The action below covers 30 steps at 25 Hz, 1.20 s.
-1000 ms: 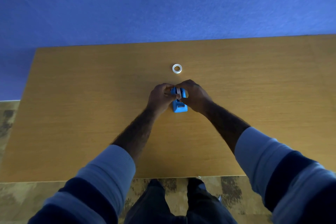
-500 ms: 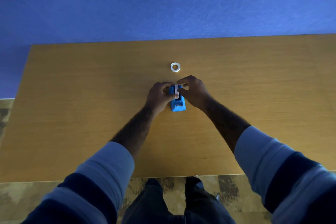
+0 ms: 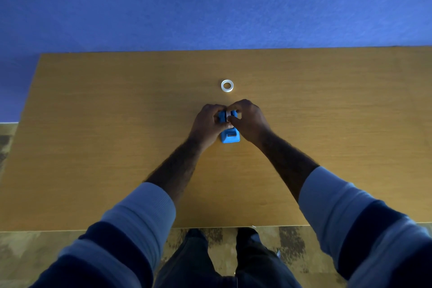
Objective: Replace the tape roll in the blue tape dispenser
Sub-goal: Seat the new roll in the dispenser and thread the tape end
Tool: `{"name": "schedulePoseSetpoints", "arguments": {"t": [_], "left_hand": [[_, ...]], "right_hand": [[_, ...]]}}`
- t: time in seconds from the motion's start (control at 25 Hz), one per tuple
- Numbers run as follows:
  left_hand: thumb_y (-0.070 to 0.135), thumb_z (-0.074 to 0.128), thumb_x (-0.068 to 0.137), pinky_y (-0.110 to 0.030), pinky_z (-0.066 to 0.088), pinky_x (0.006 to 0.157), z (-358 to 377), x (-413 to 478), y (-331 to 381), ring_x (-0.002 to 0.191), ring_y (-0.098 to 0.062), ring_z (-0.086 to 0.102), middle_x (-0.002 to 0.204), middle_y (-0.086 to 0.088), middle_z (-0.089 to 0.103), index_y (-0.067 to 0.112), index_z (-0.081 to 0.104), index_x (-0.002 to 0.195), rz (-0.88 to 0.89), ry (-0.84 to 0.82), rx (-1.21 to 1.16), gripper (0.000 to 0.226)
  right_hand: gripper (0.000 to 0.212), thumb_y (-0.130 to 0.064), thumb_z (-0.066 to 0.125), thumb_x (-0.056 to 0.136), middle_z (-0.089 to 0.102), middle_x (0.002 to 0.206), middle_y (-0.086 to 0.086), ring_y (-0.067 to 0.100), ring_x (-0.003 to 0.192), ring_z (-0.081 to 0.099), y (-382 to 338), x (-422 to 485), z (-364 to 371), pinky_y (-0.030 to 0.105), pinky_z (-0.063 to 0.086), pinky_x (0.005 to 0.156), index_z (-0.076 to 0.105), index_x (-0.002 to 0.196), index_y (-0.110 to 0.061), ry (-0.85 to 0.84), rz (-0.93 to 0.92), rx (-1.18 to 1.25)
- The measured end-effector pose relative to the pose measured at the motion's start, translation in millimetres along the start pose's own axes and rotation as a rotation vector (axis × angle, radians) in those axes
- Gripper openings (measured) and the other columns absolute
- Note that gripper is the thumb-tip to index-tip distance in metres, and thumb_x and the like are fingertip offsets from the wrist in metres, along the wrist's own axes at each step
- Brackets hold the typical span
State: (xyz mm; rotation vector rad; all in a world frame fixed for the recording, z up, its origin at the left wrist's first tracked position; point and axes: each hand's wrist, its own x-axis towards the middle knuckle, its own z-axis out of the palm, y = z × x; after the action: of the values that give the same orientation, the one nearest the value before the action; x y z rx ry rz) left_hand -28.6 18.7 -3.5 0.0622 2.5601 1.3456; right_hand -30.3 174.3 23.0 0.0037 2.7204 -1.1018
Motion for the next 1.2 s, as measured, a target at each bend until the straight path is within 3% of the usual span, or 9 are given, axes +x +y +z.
{"name": "schedulePoseSetpoints", "arguments": {"t": [0.44, 0.72, 0.84, 1.2], "left_hand": [[0.022, 0.087, 0.074, -0.036, 0.056, 0.092, 2, -2, 0, 0.104, -0.019, 0.066, 0.113, 0.001, 0.060, 0.015, 0.066, 0.119, -0.001, 0.022, 0.005, 0.050], [0.019, 0.082, 0.079, -0.026, 0.049, 0.092, 0, -3, 1, 0.108, -0.013, 0.060, 0.114, 0.005, 0.057, 0.016, 0.067, 0.123, 0.030, -0.003, 0.022, 0.047], [0.018, 0.083, 0.076, -0.025, 0.047, 0.090, 1, -2, 2, 0.106, -0.010, 0.056, 0.114, 0.004, 0.058, 0.018, 0.067, 0.118, 0.029, 0.007, 0.038, 0.045], [0.021, 0.086, 0.073, -0.021, 0.048, 0.087, 4, -2, -1, 0.104, -0.010, 0.058, 0.116, 0.003, 0.058, 0.018, 0.063, 0.121, 0.018, 0.019, 0.047, 0.053]], "right_hand": [[0.014, -0.016, 0.061, 0.091, 0.072, 0.097, 0.007, 0.024, 0.090, 0.066, -10, 22, -3, 0.046, 0.058, 0.080, 0.073, 0.094, -0.009, -0.013, 0.100, -0.038], [0.008, -0.015, 0.068, 0.090, 0.067, 0.102, 0.001, 0.016, 0.091, 0.063, -2, 3, 3, 0.030, 0.051, 0.068, 0.070, 0.098, -0.014, 0.049, 0.062, 0.001], [0.009, -0.018, 0.068, 0.090, 0.069, 0.103, 0.003, 0.019, 0.091, 0.066, -2, 5, 5, 0.038, 0.058, 0.073, 0.071, 0.098, -0.014, 0.074, 0.065, -0.036], [0.017, -0.017, 0.059, 0.092, 0.070, 0.095, 0.010, 0.026, 0.085, 0.066, -8, 22, -2, 0.044, 0.059, 0.074, 0.072, 0.093, -0.006, 0.023, 0.100, -0.121]]}}
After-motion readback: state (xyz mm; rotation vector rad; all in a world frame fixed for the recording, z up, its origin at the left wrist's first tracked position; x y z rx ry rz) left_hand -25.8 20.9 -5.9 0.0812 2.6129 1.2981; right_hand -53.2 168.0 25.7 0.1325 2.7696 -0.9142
